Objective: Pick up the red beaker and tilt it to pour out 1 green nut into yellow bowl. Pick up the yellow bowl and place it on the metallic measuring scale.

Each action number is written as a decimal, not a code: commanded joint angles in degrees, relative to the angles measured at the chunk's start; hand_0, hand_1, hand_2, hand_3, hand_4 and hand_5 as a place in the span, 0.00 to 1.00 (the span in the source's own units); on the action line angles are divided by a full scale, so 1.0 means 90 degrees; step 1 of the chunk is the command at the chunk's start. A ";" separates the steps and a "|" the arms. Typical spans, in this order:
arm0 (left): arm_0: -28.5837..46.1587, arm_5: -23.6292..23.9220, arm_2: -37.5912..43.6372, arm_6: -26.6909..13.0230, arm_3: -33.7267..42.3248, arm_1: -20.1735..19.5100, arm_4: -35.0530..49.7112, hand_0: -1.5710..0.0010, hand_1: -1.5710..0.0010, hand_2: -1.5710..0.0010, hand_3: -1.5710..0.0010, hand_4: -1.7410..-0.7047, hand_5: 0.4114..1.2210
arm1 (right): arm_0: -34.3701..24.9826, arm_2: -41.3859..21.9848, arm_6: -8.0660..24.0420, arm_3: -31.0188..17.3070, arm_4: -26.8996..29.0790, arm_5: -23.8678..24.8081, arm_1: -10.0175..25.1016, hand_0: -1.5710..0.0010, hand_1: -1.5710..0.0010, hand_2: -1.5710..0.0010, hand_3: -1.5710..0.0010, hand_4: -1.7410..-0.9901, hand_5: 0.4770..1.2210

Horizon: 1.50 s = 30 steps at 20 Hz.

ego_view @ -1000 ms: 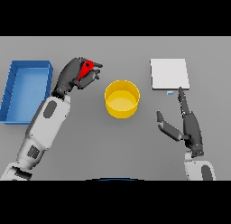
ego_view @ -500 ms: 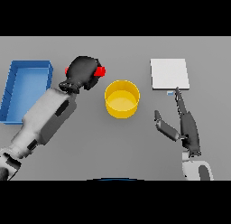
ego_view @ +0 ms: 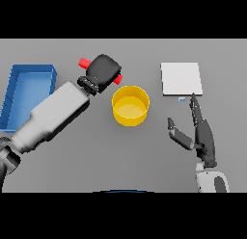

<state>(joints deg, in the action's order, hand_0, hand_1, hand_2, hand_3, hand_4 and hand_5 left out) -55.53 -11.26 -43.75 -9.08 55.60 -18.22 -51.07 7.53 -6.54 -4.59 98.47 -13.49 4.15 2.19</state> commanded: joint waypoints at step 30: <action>-0.2868 -0.0627 -0.3075 0.1688 -0.1486 0.0147 -0.1660 0.00 0.00 0.00 0.00 0.01 1.00 | -0.0065 -0.0085 -0.0042 -0.0130 -0.0391 0.0316 -0.0102 1.00 1.00 1.00 1.00 0.71 0.15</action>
<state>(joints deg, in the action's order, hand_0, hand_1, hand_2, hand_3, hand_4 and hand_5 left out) -81.47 -16.94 -71.40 5.92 42.22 -16.96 -65.93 6.94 -7.30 -4.98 97.30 -17.01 7.01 1.29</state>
